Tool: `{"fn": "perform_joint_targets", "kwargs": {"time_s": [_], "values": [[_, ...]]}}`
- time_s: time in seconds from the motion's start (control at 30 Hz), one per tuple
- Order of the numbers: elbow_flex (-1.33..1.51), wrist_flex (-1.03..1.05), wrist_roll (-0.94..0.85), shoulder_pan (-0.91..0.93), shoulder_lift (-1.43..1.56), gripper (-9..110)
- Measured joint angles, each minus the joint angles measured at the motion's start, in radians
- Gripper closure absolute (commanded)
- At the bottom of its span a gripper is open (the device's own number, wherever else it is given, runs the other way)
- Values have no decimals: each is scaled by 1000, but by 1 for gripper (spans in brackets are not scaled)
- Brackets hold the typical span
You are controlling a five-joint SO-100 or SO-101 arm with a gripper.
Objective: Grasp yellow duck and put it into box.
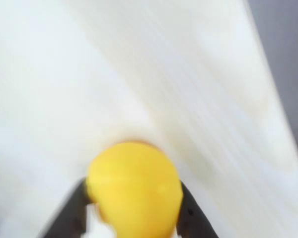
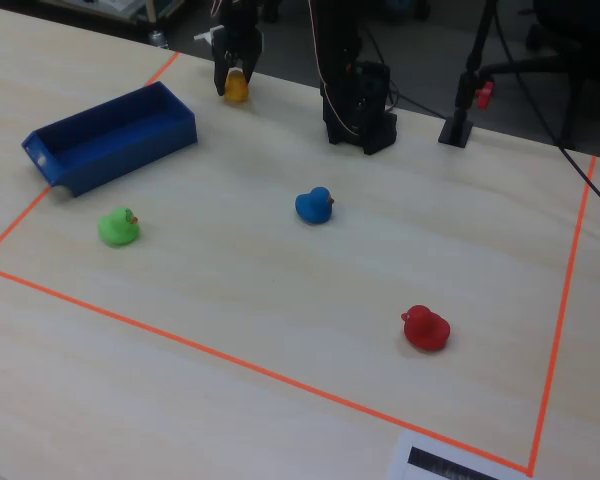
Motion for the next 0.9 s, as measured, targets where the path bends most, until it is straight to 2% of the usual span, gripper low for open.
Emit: {"fn": "perform_joint_targets", "kwargs": {"time_s": [0.33, 0.57, 0.73, 0.9], "values": [[-8, -48, 20, 5, 5, 101], [-175, 28, 209, 18, 69, 101], [-356, 196, 341, -109, 150, 101], [-526, 278, 385, -342, 190, 101]]}}
